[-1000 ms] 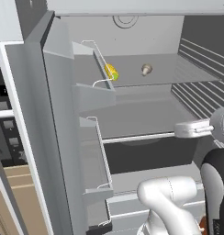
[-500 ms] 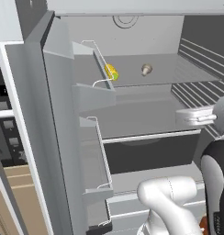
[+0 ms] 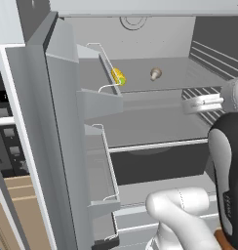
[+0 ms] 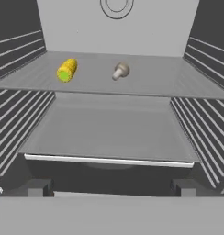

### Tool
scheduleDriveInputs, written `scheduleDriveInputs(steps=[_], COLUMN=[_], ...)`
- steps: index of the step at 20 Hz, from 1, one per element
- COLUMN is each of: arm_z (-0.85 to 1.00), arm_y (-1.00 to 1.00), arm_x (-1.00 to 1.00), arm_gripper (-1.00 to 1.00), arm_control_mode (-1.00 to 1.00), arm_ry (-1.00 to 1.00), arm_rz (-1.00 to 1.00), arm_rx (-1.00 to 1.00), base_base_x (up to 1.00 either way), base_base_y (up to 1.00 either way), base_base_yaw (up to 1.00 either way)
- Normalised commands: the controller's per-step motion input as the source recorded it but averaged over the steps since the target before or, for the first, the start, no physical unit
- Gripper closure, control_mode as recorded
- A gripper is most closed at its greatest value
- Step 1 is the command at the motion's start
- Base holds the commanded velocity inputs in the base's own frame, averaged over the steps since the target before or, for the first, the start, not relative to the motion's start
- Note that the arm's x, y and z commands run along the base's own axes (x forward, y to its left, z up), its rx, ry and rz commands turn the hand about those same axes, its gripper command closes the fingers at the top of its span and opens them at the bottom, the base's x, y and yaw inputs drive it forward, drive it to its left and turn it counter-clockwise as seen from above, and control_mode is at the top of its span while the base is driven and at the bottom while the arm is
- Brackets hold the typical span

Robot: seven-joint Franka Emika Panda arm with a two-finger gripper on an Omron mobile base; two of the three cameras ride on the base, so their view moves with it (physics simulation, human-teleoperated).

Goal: Gather the corn and mushroom from the fridge and place them on a tray on the dining counter. Then gather the chicken drumstick and fish from the fridge and place them on the other tray.

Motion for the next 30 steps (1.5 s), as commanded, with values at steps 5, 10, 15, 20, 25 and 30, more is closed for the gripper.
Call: scheduleDriveInputs(steps=[5, 10, 15, 20, 25, 30], arm_z=[-0.01, -0.01, -0.02, -0.02, -0.08, -0.23], arm_y=[0.0, 0.0, 0.0, 0.0, 0.0, 0.0], arm_x=[0.2, 0.57, 0.51, 0.57, 0.54, 0.43], arm_gripper=[-1.0, -1.0, -1.0, -1.0, -1.0, -1.0], arm_control_mode=[-1.0, -1.0, -1.0, -1.0, -1.0, -1.0], arm_ry=[0.04, -0.07, -0.07, -0.01, -0.08, -0.05], arm_rz=[-0.01, -0.11, -0.11, 0.0, 0.0, 0.0], arm_rx=[0.0, 0.0, 0.0, 0.01, 0.0, 0.0], base_base_x=[0.0, 0.0, 0.0, 0.0, 0.0, 0.0], base_base_y=[0.0, 0.0, 0.0, 0.0, 0.0, 0.0], base_base_yaw=[0.0, 0.0, 0.0, 0.0, 0.0, 0.0])
